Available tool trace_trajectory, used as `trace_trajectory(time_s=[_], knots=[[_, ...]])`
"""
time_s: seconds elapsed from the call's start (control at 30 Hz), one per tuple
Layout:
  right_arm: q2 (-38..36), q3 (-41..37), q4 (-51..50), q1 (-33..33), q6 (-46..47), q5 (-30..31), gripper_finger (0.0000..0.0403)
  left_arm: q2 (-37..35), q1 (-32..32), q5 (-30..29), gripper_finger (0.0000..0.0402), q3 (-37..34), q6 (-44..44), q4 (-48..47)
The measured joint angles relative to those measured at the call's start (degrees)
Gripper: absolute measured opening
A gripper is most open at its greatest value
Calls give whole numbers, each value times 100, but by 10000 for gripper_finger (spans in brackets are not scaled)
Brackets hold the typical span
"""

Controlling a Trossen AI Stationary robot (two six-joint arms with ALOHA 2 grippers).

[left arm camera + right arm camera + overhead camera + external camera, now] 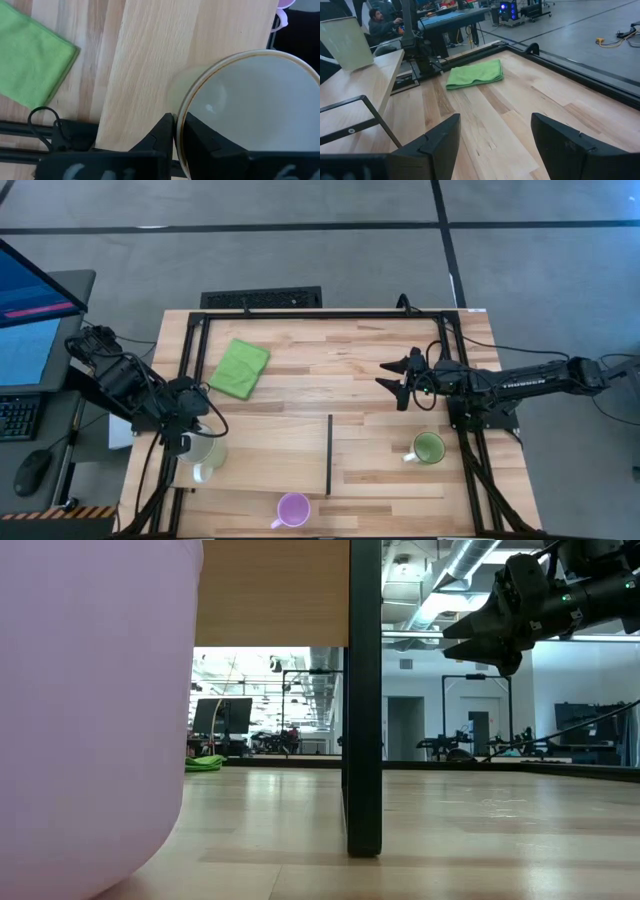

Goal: Stack small to large cups/mugs on shelf
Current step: Put the light green mug on the shelf

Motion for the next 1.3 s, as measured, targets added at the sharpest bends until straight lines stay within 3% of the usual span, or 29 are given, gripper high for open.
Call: trace_trajectory(time_s=[0.47, 0.87, 1.3], knots=[[0, 0, 0, 0, 0, 0, 265, 0, 0, -188, 21, 0, 155, 1], [0, -1, 0, 0, 0, 0, 265, -9, 0, -144, 106, 13, 157, 16], [0, 0, 0, 0, 2, 0, 265, -4, -7, -907, 122, 11, 893, 9]])
